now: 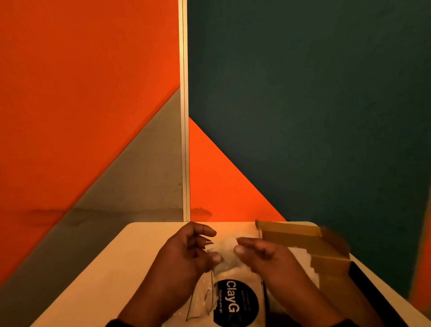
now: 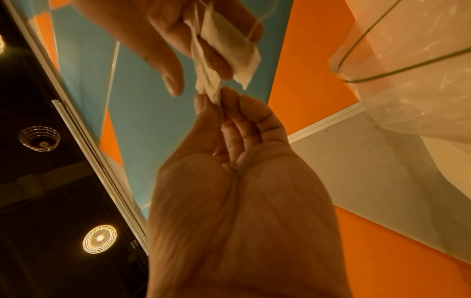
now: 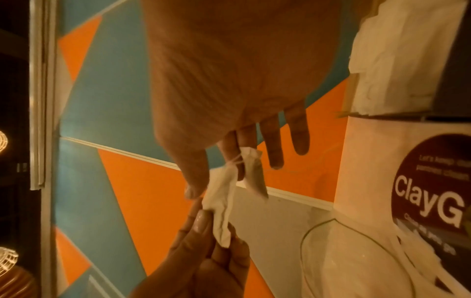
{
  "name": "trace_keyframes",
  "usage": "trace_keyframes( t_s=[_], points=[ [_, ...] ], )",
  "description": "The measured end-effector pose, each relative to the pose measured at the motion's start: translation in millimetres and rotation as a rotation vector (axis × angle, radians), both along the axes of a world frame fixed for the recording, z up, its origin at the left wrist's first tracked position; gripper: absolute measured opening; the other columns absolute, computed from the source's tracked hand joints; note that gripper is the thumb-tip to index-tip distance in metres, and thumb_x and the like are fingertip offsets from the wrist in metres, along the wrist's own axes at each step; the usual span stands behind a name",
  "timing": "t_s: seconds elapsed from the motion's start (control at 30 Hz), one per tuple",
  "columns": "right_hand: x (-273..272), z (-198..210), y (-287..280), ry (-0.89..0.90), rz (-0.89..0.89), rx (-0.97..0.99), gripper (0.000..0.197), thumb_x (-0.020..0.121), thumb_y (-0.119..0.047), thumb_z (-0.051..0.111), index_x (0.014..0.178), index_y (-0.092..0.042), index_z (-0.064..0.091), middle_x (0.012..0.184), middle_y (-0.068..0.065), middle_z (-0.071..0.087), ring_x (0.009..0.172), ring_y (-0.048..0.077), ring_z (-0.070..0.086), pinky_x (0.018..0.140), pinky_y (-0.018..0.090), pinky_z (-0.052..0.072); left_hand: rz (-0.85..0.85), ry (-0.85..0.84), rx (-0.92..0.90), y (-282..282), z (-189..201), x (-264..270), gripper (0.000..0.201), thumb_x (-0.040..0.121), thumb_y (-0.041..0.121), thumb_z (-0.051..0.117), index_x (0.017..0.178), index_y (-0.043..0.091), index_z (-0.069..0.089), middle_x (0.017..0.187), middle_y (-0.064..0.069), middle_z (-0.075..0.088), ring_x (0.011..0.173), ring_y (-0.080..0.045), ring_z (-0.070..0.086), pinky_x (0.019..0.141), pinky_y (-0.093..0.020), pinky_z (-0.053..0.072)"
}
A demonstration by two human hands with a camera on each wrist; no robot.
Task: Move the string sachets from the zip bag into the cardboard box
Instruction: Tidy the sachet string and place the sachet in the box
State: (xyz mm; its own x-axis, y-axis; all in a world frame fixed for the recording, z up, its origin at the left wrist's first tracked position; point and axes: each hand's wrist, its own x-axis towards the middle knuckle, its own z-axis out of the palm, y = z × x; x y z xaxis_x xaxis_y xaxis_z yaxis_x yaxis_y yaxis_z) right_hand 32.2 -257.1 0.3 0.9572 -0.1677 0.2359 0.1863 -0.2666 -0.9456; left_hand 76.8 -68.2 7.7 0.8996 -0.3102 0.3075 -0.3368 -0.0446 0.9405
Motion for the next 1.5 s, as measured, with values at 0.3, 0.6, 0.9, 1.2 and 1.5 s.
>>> trace_keyframes(
  t_s=[0.3,0.6,0.9,1.2,1.5],
  points=[
    [-2.4,2.3,-2.7,0.048,0.001,-0.021,0.016,0.089,-0.028,0.072,0.081,-0.017,0.08,0.079,0.005,0.079,0.074,0.013,0.074,0.086,0.036,0.054,-0.054,-0.013,0.047,1.2,-0.9,0.9,0.046,0.079,-0.008,0.074,0.091,0.037,0.071,0.087,-0.004,0.069,0.082,-0.025,0.07,0.08,-0.043,0.059],
    [9.5,-5.1,-29.4,0.015,-0.199,-0.097,0.02,0.091,-0.035,0.071,0.082,-0.018,0.078,0.08,-0.005,0.078,0.079,0.013,0.073,0.082,0.036,0.056,-0.033,-0.026,-0.011,16.1,1.3,5.4,0.036,0.083,-0.009,0.069,0.099,0.023,0.071,0.093,-0.018,0.068,0.073,-0.026,0.066,0.067,-0.03,0.054],
    [7.8,0.0,-25.3,-0.008,-0.549,-0.471,0.04,0.094,-0.035,0.061,0.134,-0.033,0.058,0.121,-0.004,0.069,0.089,0.011,0.059,0.096,0.034,0.05,0.029,-0.053,0.018,17.1,2.9,8.8,0.031,0.087,-0.006,0.066,0.101,0.021,0.07,0.093,-0.013,0.07,0.085,-0.029,0.069,0.067,-0.027,0.056],
    [0.1,-2.0,8.9,0.017,0.129,-0.131,0.025,0.097,-0.036,0.061,0.101,-0.016,0.076,0.098,0.002,0.078,0.092,0.007,0.07,0.096,0.032,0.053,0.001,0.02,-0.13,9.2,1.2,6.1,0.031,0.088,-0.01,0.061,0.101,0.015,0.071,0.092,-0.019,0.07,0.088,-0.037,0.071,0.076,-0.045,0.058],
    [-2.0,-4.8,10.6,-0.03,0.073,-0.249,0.009,0.089,-0.032,0.073,0.09,-0.025,0.079,0.088,-0.005,0.078,0.086,0.015,0.073,0.087,0.043,0.058,0.008,-0.05,0.171,-3.8,0.7,-5.6,0.01,0.088,0.016,0.071,0.087,0.025,0.075,0.086,0.0,0.076,0.079,-0.017,0.072,0.07,-0.032,0.058]
  ],
)
